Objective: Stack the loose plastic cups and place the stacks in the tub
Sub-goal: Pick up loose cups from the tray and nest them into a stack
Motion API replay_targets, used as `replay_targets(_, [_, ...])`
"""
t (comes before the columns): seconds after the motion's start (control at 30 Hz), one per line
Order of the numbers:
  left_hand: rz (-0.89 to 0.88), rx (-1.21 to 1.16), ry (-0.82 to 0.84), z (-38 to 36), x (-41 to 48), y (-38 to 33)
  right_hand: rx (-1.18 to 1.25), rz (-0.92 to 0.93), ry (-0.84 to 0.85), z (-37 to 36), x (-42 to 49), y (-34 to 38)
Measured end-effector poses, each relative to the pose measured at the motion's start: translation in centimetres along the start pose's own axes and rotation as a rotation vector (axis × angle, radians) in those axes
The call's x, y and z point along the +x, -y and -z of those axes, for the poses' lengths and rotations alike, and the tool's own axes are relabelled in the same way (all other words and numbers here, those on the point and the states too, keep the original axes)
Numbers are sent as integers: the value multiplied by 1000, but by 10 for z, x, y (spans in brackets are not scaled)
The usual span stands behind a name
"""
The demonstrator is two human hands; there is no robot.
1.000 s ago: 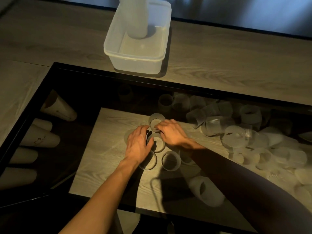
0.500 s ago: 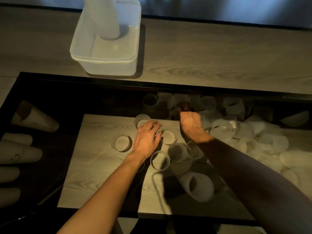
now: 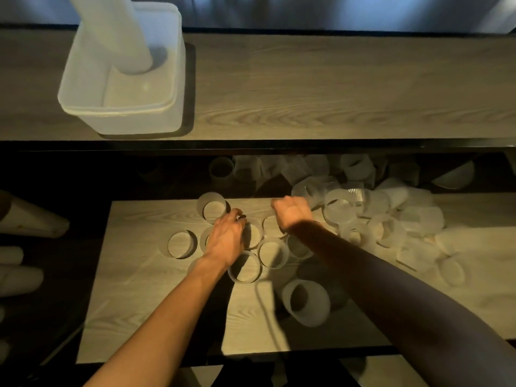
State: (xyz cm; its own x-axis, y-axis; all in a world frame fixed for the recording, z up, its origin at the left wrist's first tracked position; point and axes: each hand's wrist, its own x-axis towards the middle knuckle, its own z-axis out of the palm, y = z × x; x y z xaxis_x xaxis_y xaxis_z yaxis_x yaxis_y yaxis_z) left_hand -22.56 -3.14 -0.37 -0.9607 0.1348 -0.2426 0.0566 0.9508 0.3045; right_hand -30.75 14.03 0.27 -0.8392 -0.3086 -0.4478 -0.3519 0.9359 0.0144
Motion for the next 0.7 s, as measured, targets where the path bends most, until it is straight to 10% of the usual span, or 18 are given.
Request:
replay_targets(0.17, [45,56,-26,1,-9,1,94,80,5,-8,-9,3])
replay_targets(0.43, [-35,-10,-128,3,7,-35,336,-126,-504,-4,-29,-39])
replay_targets(0.7, [-48,-163,-133,-4,19,-69,456,-252,-442,-11,-28,-58])
